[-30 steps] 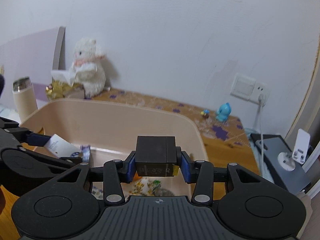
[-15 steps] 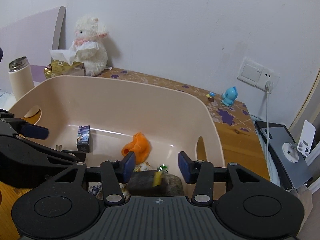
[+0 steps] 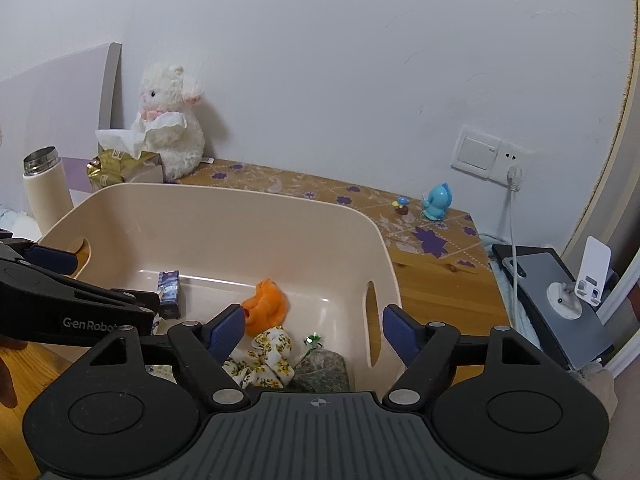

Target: Organize objects

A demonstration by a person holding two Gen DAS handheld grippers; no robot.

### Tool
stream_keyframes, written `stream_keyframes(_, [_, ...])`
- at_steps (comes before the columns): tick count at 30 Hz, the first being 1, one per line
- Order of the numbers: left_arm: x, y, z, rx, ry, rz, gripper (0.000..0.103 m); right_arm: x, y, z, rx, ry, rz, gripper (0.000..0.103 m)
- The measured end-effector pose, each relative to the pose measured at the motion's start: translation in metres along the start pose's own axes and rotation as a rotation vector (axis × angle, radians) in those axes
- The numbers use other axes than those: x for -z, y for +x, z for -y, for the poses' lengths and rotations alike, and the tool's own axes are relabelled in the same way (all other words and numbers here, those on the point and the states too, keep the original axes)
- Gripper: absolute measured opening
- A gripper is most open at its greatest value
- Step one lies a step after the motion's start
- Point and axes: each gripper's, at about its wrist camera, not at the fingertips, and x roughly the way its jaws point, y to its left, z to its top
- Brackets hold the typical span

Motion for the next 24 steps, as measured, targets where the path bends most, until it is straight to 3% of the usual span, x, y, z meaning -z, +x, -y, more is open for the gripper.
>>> stream_keyframes(11, [0.009, -0.049, -0.007, -0.006, -0.016, 0.115, 0.087, 0.004, -0.032, 0.005, 0.007, 0.042, 0.039, 0.078])
stream_keyframes(16, [0.023, -0.08, -0.009, -0.037, 0.002, 0.168, 0.087, 0.01, -0.055, 0.003, 0.018, 0.057, 0.063, 0.078])
stream_keyframes(24, [0.049, -0.129, -0.021, -0.02, -0.045, 0.223, 0.091, 0.023, -0.101, 0.005, 0.01, 0.08, 0.124, 0.084])
